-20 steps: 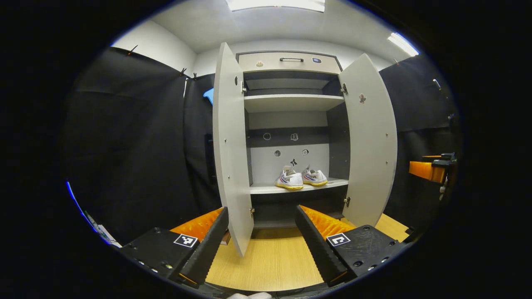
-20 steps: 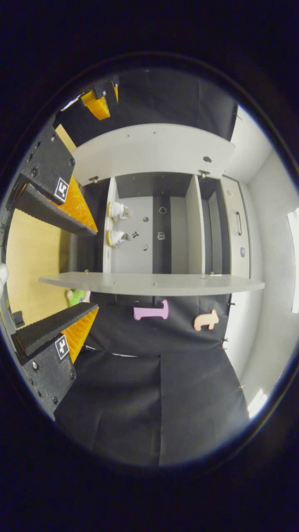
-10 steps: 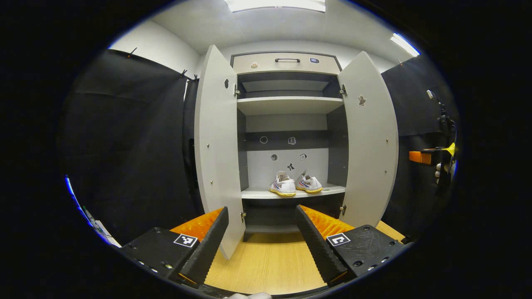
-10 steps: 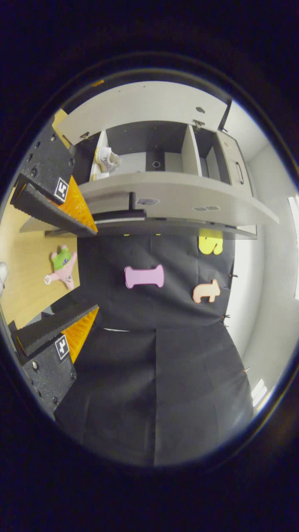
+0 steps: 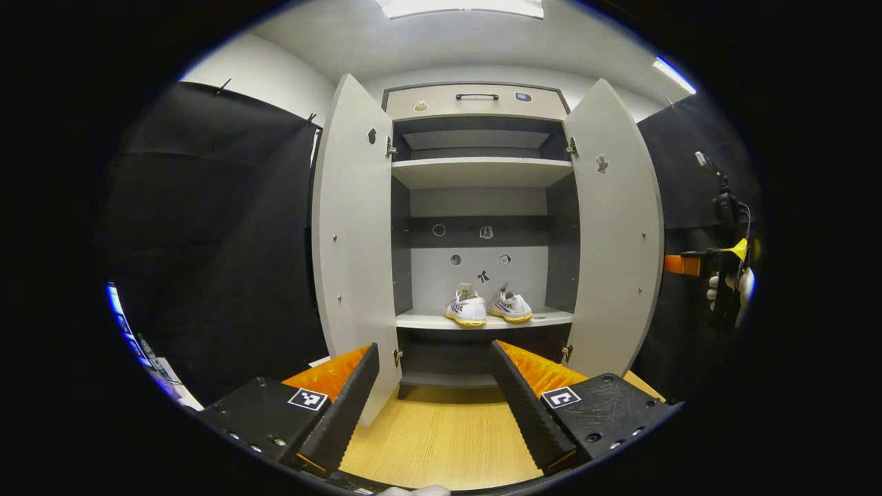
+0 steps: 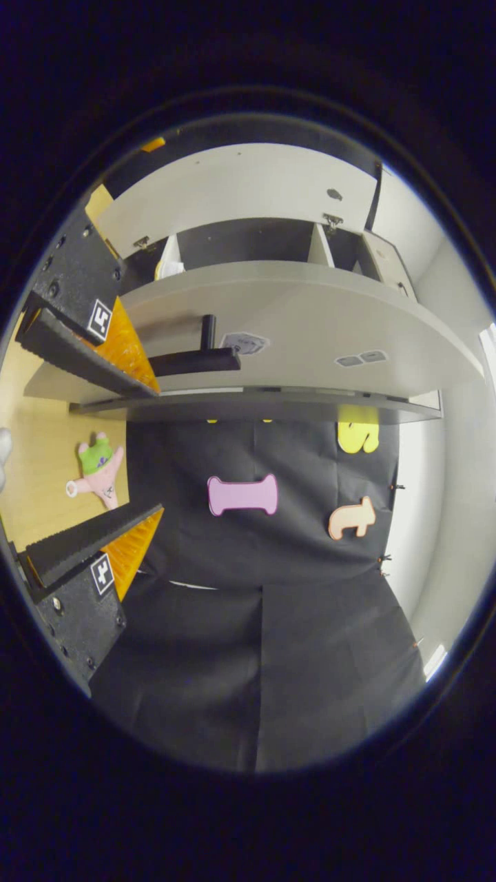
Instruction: Grab one shoe with the right hand and put it into the shoe cabinet, grab the other shoe with the left hand and put it into the shoe cabinet; then close the right door with the right hand and the left door with the left hand.
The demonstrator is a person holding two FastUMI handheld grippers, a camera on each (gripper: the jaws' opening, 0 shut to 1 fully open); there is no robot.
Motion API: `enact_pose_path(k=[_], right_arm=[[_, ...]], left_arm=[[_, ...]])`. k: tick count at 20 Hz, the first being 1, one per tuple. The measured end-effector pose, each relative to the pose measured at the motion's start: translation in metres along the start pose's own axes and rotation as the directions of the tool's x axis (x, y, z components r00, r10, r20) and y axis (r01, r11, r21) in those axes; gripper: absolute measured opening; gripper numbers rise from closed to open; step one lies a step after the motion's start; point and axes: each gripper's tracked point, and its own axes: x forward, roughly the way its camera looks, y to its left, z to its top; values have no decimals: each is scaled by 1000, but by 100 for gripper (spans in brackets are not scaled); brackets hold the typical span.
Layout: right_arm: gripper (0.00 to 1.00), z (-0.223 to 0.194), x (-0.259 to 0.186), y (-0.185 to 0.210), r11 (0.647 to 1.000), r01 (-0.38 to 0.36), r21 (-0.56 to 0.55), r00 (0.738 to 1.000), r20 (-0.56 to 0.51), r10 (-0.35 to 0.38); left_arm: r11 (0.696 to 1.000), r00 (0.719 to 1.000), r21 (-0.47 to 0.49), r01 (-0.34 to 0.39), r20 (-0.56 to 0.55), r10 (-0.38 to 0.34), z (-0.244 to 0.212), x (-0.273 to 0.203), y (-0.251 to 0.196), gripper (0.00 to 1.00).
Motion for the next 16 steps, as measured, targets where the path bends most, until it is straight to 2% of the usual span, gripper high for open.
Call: enact_pose_path(k=[1,3,12,13,14,15,16], right_arm=[[95,1,-1,1,1000,1,2,1000,4,-1],[94,1,-4,10,1000,8,-10,1000,9,-8],[95,-2,3,105,993,-112,-26,993,22,113],[100,-3,7,116,992,-124,-34,992,23,125],[87,-2,11,130,989,-147,-31,989,25,147],[95,-3,15,147,981,-190,-25,982,18,191],[87,-5,16,167,971,-237,-28,971,7,237]], left_arm=[[1000,1000,2,-2,0,2,1,0,2,97],[1000,1000,6,-5,3,5,3,-3,5,97],[999,999,12,-44,6,44,4,-24,48,97],[998,999,16,-54,4,54,3,-28,55,97],[998,998,21,-67,7,67,3,-31,62,97],[997,997,25,-73,7,73,6,-33,67,97],[997,997,31,-76,5,76,4,-37,71,97]])
